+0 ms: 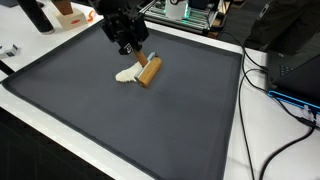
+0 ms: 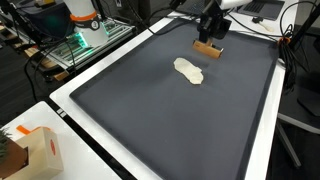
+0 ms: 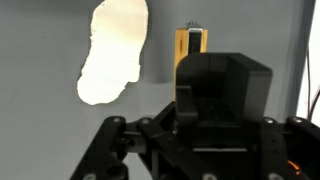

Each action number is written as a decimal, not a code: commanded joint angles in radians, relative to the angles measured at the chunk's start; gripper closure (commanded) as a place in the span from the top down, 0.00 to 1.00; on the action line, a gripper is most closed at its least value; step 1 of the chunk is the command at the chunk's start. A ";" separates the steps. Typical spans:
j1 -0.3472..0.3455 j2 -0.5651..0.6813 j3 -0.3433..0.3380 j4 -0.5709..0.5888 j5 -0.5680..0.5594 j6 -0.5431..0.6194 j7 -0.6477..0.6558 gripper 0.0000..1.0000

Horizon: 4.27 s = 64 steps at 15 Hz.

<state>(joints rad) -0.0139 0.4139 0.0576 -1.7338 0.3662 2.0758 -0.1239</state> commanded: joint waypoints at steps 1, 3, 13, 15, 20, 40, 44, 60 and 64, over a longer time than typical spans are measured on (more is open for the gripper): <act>-0.047 0.014 0.043 -0.031 0.111 0.048 -0.104 0.19; -0.062 0.024 0.053 -0.037 0.153 0.052 -0.144 0.19; -0.097 0.034 0.058 -0.080 0.258 0.028 -0.197 0.19; -0.100 0.037 0.056 -0.084 0.269 0.020 -0.189 0.19; -0.101 0.036 0.048 -0.101 0.283 0.013 -0.166 0.19; -0.101 -0.015 -0.013 -0.131 0.290 -0.049 0.063 0.19; -0.091 -0.053 -0.028 -0.139 0.269 -0.045 0.120 0.19; 0.026 -0.224 -0.064 -0.126 -0.249 -0.089 0.408 0.19; 0.046 -0.250 -0.058 -0.121 -0.344 -0.123 0.434 0.19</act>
<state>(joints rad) 0.0095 0.2054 0.0102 -1.8421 0.0860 1.9926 0.2798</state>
